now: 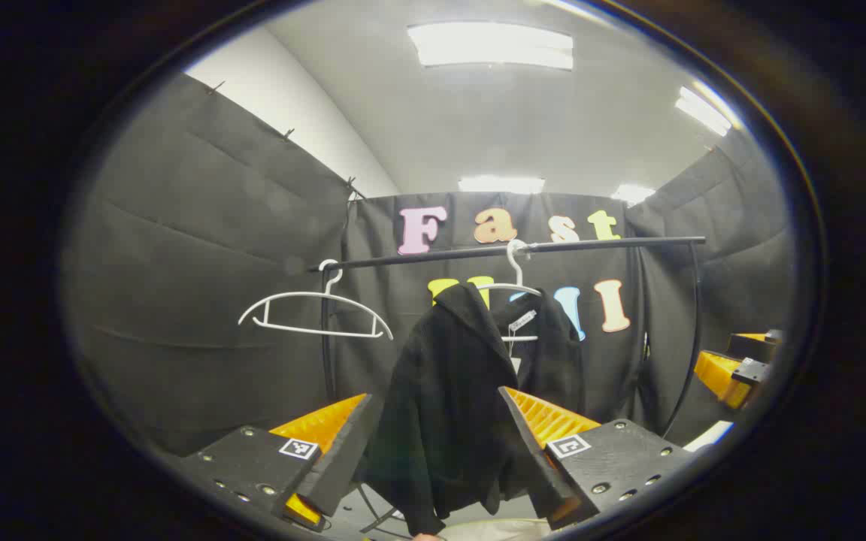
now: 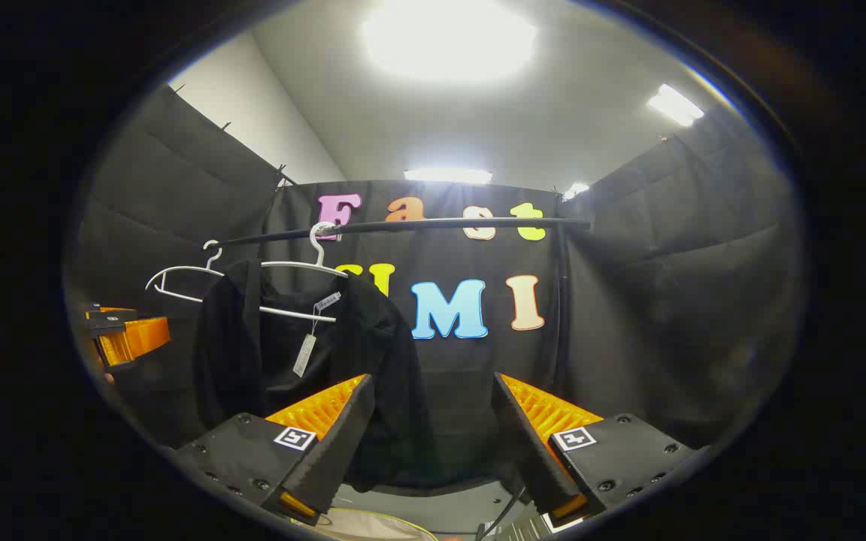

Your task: Grasp the clothes on the hanger with both hands and then place them into the laundry hamper below.

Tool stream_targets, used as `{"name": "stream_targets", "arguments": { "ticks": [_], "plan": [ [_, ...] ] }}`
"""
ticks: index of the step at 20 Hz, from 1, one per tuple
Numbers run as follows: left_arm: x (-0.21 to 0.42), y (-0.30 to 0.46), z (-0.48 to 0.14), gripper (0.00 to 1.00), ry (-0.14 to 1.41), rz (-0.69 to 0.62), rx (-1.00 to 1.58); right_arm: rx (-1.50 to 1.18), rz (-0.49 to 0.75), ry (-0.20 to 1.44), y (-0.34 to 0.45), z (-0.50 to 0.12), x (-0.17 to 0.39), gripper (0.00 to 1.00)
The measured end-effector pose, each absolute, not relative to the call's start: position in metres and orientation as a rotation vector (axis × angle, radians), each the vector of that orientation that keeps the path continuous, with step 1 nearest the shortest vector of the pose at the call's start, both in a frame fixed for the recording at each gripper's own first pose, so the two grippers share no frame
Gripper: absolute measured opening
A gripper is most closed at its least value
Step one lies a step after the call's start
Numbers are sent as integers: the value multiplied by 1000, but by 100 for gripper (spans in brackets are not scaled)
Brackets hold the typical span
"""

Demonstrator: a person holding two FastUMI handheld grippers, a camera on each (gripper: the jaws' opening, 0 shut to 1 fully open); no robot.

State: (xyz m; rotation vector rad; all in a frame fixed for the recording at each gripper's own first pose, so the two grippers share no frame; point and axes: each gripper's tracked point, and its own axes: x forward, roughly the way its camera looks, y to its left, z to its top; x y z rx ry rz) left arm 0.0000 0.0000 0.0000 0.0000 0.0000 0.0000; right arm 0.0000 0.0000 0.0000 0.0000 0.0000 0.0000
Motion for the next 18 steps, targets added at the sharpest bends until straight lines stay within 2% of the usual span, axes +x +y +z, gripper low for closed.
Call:
{"name": "stream_targets", "arguments": {
  "ticks": [18],
  "plan": [
    [14, -8, -10, 94, 15, -44, -4, 2, -32, 50, -1, 2, -7, 97]
  ]
}}
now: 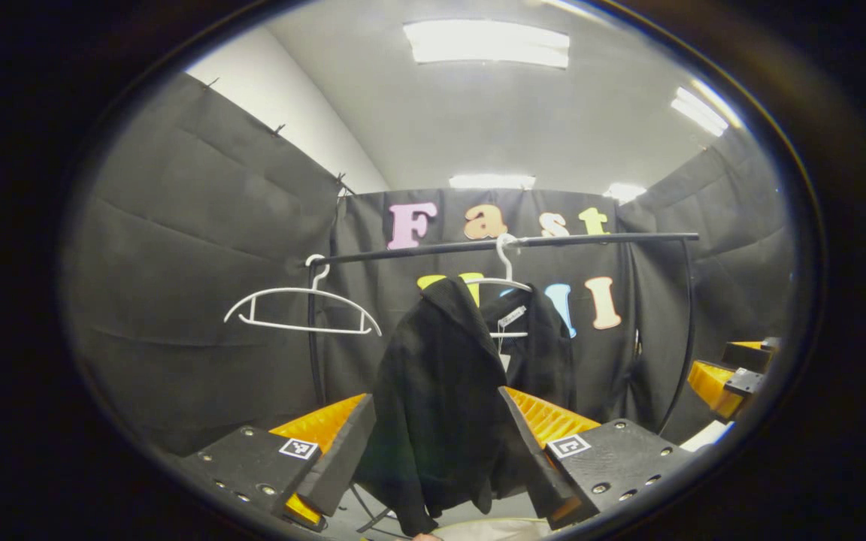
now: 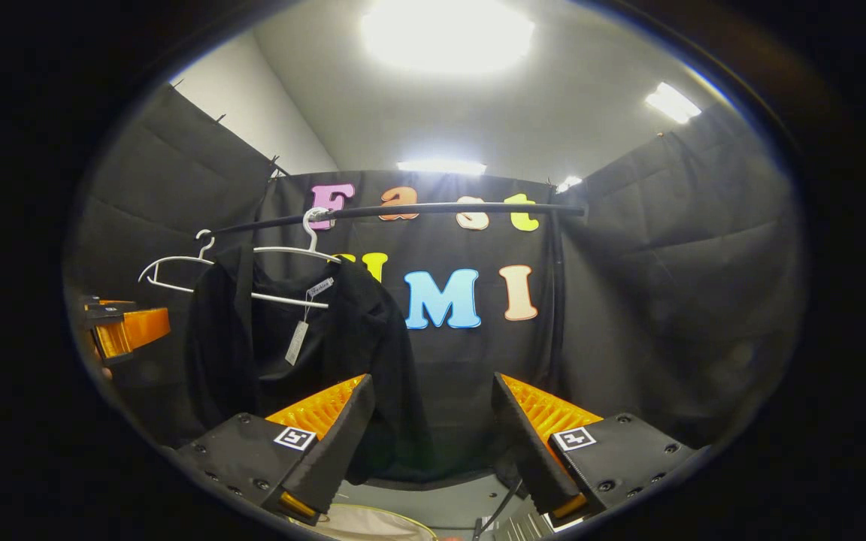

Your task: Grasp the clothes on the hanger with both hands and then place them into the laundry hamper below.

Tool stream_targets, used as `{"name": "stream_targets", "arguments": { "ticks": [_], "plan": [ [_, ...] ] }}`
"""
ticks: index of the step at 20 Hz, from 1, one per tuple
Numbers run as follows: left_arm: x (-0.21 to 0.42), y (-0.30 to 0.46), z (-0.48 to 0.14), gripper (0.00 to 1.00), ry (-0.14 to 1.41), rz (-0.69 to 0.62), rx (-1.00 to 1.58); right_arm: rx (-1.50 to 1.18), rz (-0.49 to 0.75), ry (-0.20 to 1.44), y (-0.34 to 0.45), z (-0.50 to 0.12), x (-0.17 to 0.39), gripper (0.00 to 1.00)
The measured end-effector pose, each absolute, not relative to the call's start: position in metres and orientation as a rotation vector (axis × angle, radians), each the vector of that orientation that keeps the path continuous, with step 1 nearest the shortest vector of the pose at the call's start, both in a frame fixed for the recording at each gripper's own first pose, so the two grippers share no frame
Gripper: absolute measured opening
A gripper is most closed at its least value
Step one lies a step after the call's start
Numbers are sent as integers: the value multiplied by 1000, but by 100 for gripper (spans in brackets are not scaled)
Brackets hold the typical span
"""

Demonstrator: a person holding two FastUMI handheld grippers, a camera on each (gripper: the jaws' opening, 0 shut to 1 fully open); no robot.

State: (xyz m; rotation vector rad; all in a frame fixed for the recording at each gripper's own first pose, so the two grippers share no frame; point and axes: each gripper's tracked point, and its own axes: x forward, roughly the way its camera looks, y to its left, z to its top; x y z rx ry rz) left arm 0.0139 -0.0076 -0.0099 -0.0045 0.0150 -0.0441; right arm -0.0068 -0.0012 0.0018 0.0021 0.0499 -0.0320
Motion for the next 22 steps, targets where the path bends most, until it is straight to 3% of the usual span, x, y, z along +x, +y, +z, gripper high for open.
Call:
{"name": "stream_targets", "arguments": {
  "ticks": [10, 22],
  "plan": [
    [39, -14, -7, 94, 8, -128, -7, 64, 39, 36, 11, 3, -5, 99],
    [100, -46, 19, 94, -28, -69, 20, 130, 235, 59, 55, 11, 38, 98]
  ]
}}
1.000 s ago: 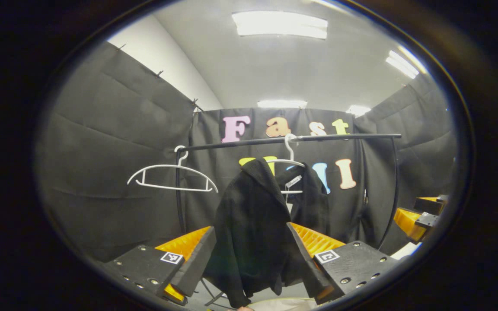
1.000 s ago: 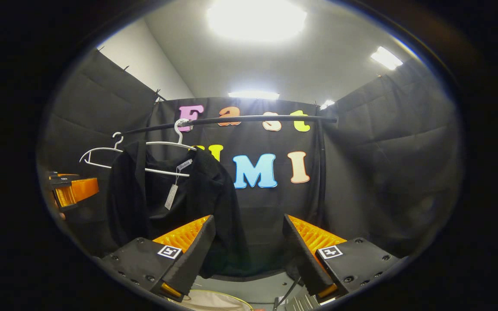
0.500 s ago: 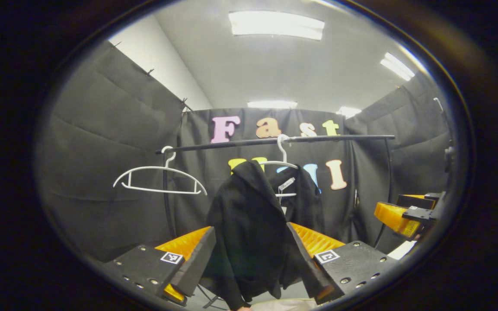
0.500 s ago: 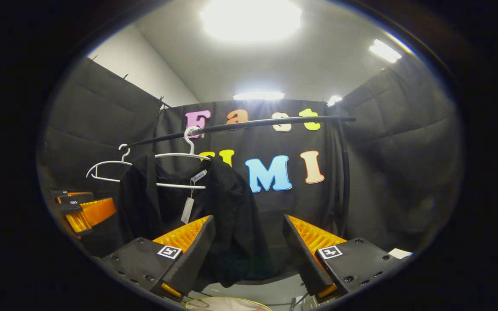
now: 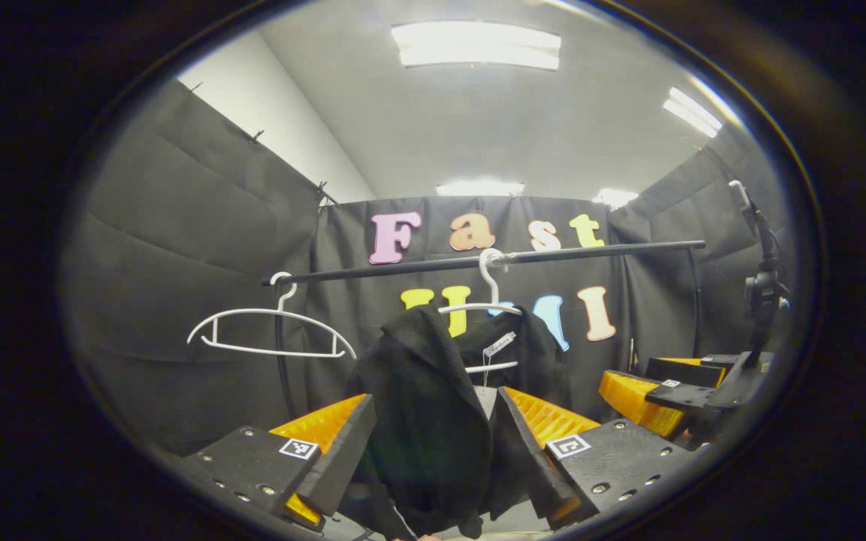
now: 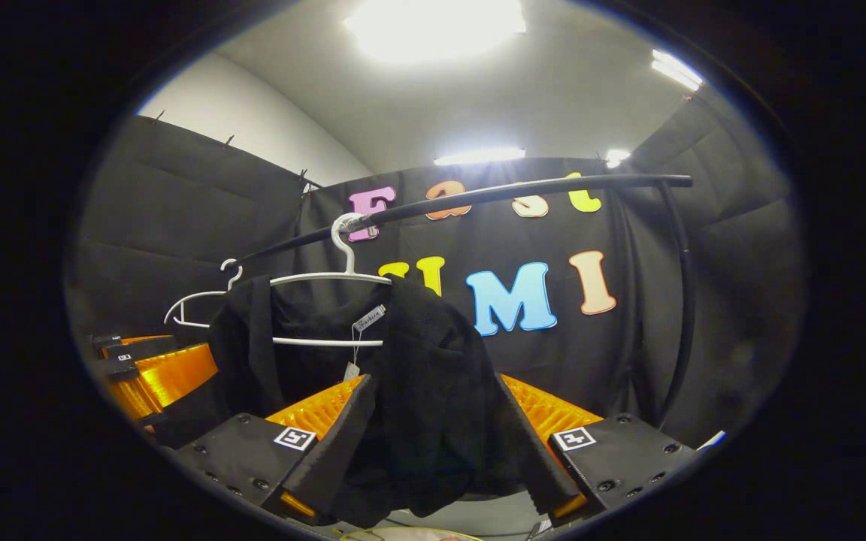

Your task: Grasp the clothes on the hanger with both hands and then place them into the laundry hamper below.

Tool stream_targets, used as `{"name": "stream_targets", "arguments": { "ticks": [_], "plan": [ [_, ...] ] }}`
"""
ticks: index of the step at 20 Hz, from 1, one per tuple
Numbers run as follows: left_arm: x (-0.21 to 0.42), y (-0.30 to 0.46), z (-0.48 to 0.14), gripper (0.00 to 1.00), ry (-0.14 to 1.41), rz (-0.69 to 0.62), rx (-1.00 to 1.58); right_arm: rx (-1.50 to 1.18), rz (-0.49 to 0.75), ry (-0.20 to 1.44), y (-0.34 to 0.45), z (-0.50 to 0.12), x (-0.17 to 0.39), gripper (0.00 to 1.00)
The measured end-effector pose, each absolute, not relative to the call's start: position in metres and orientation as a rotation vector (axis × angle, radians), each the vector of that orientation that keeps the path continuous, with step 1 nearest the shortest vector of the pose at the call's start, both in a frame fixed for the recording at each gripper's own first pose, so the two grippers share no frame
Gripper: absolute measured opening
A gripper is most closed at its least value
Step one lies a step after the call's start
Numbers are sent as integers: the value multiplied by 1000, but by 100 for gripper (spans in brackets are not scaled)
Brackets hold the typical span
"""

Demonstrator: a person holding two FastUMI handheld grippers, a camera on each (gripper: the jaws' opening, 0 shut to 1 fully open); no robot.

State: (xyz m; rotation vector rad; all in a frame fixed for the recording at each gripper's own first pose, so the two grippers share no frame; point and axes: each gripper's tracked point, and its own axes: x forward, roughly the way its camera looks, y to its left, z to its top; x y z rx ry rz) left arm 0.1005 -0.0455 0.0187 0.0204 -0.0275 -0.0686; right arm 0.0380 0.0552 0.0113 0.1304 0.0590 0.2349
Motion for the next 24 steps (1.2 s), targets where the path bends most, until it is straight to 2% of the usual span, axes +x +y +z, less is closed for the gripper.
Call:
{"name": "stream_targets", "arguments": {
  "ticks": [9, 16, 24],
  "plan": [
    [150, -61, -2, 94, 27, 19, 41, 178, 339, 97, 84, 2, 104, 98],
    [175, -62, -10, 94, 42, 84, 67, 185, 357, 122, 102, -12, 150, 98],
    [195, -60, -24, 94, 74, 148, 79, 236, 381, 189, 128, -33, 175, 98]
  ]
}}
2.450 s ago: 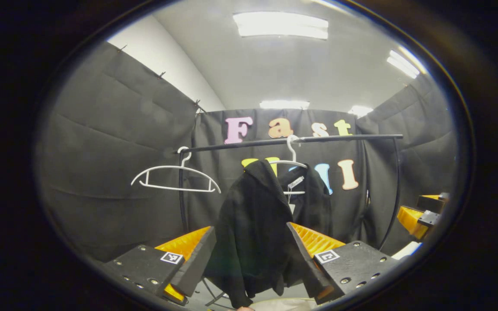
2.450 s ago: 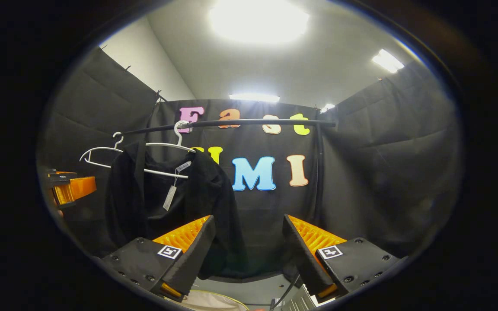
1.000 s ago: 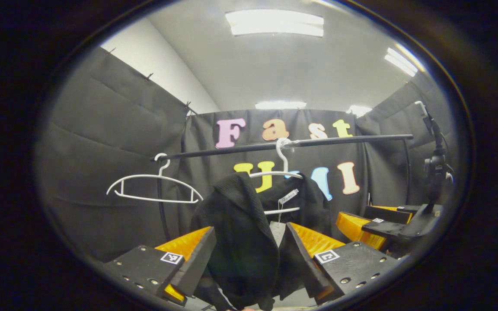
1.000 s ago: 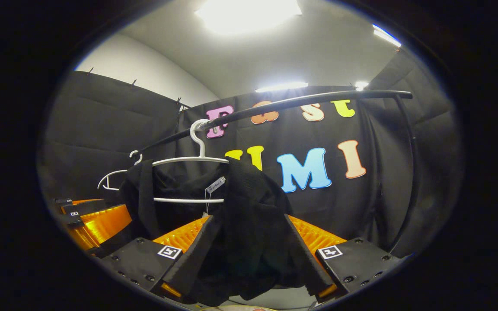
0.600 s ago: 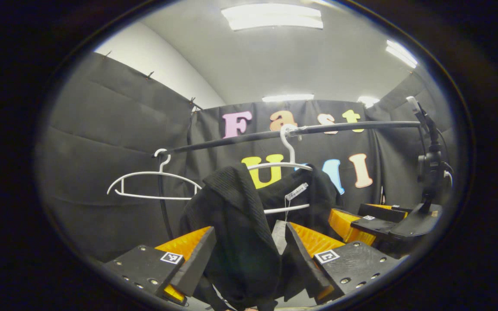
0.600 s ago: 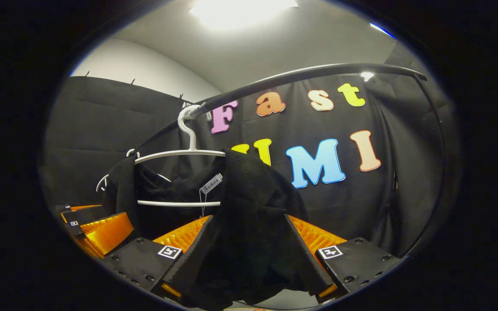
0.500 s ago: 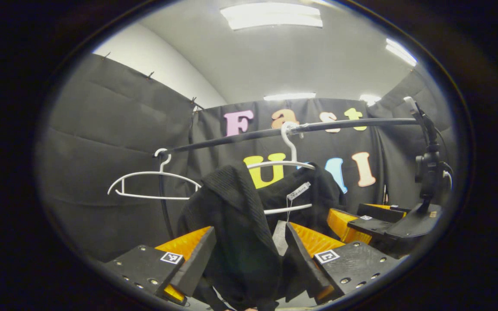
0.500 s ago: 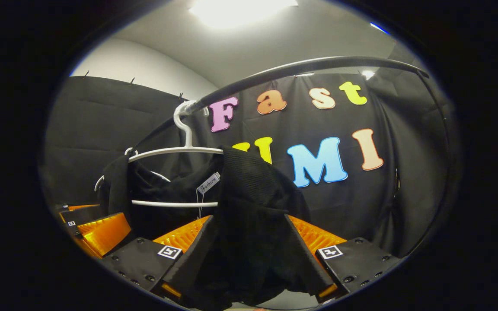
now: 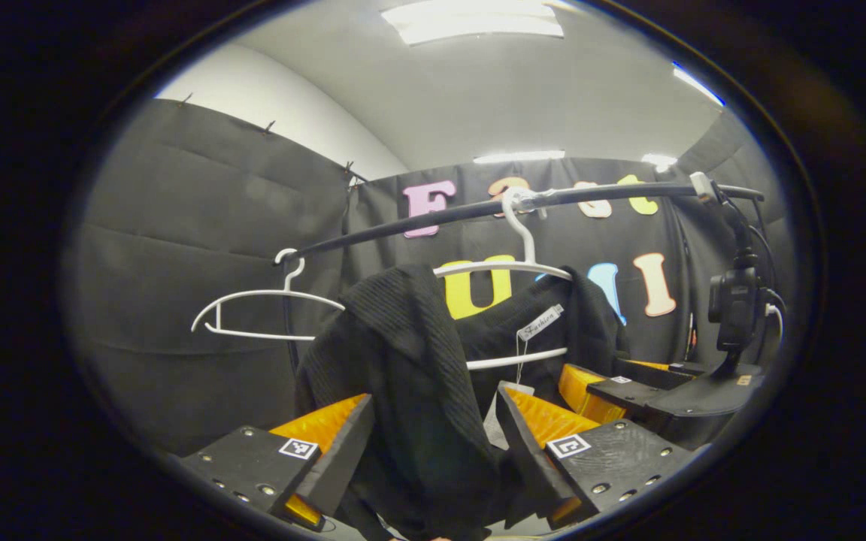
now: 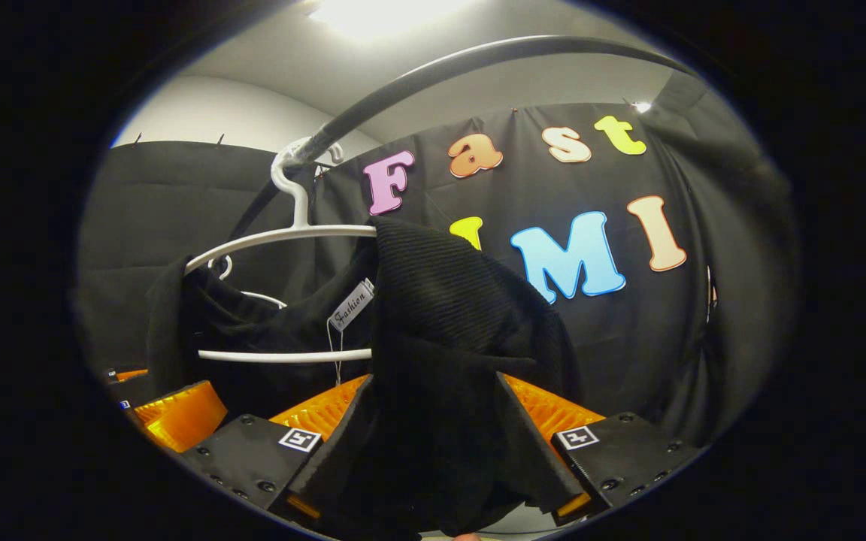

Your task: Grasp the clothes on the hanger with both hands and then place them into the laundry hamper below.

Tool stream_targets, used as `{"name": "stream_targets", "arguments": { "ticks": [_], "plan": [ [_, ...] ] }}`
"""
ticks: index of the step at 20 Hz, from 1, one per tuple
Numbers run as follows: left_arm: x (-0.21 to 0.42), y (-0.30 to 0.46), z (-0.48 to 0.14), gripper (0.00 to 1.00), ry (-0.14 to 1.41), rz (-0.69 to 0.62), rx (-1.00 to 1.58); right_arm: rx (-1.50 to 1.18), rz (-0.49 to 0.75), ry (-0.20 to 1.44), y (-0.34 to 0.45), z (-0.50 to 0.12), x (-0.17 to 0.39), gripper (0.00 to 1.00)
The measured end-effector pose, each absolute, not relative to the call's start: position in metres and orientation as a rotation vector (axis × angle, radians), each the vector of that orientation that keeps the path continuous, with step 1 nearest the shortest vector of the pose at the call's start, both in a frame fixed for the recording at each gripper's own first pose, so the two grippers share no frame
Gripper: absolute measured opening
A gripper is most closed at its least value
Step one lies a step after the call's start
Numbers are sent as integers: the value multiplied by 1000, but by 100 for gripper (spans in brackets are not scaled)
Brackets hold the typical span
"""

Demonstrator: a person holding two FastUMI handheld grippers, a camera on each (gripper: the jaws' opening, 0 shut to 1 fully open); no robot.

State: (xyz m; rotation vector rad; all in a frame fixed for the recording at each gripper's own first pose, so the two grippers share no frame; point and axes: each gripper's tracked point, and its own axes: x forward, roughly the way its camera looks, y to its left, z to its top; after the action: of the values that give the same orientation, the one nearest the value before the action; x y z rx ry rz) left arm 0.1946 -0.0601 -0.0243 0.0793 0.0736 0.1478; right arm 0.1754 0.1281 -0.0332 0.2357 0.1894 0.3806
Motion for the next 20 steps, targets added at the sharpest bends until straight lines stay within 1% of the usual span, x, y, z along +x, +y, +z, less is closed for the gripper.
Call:
{"name": "stream_targets", "arguments": {
  "ticks": [6, 7, 8, 9, 10, 11, 12, 13, 14, 15, 16, 17, 18, 19, 20],
  "plan": [
    [205, -51, -36, 94, 97, 212, 85, 260, 349, 205, 131, -41, 193, 98],
    [206, -48, -38, 91, 102, 227, 87, 266, 349, 212, 131, -44, 196, 89],
    [207, -45, -41, 87, 110, 235, 85, 274, 353, 224, 134, -46, 197, 91],
    [210, -45, -42, 75, 118, 238, 83, 283, 363, 235, 136, -48, 198, 86],
    [210, -46, -46, 72, 132, 233, 83, 287, 367, 244, 138, -50, 201, 74],
    [211, -46, -49, 71, 148, 228, 90, 279, 358, 246, 135, -51, 205, 54],
    [212, -44, -49, 70, 155, 233, 109, 267, 345, 243, 130, -52, 210, 39],
    [210, -35, -46, 57, 149, 263, 127, 255, 334, 234, 126, -50, 212, 25],
    [210, -36, -44, 44, 148, 245, 124, 237, 326, 226, 126, -49, 213, 10],
    [208, -36, -45, 31, 143, 243, 123, 209, 330, 223, 126, -49, 211, 4],
    [203, -28, -37, 19, 125, 265, 134, 188, 329, 212, 124, -47, 208, 4],
    [201, -22, -30, 8, 108, 279, 146, 178, 305, 177, 117, -41, 212, 7],
    [198, -24, -26, 7, 95, 271, 155, 174, 291, 158, 112, -36, 209, 1],
    [197, -28, -21, 4, 93, 259, 168, 173, 269, 137, 106, -31, 213, 0],
    [195, -29, -16, 2, 77, 253, 190, 175, 244, 113, 100, -25, 214, 1]
  ]
}}
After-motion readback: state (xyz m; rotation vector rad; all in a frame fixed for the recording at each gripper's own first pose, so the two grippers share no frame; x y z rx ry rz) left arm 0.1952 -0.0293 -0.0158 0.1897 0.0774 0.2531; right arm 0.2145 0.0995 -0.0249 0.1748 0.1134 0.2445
